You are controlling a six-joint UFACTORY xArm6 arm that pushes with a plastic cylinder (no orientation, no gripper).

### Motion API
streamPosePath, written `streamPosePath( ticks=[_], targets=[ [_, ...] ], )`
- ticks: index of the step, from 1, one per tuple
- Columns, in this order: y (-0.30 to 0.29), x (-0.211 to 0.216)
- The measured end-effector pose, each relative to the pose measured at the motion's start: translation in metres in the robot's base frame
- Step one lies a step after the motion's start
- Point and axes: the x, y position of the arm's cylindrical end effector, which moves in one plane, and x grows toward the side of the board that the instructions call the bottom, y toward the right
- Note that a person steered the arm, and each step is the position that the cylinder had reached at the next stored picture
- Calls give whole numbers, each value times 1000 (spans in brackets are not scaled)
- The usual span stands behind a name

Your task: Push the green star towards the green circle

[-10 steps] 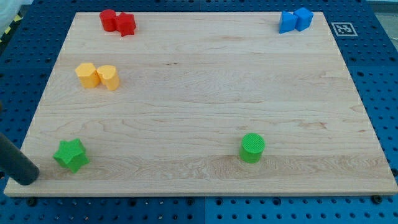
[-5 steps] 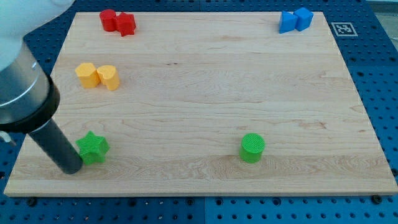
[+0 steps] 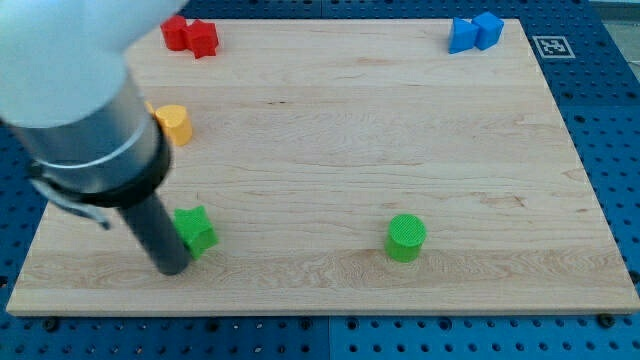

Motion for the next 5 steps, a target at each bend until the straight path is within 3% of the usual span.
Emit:
streamPosePath(
  ticks=[1,3,5],
  targets=[
    [8,-7],
    [1,-62],
    [-47,-93]
  ],
)
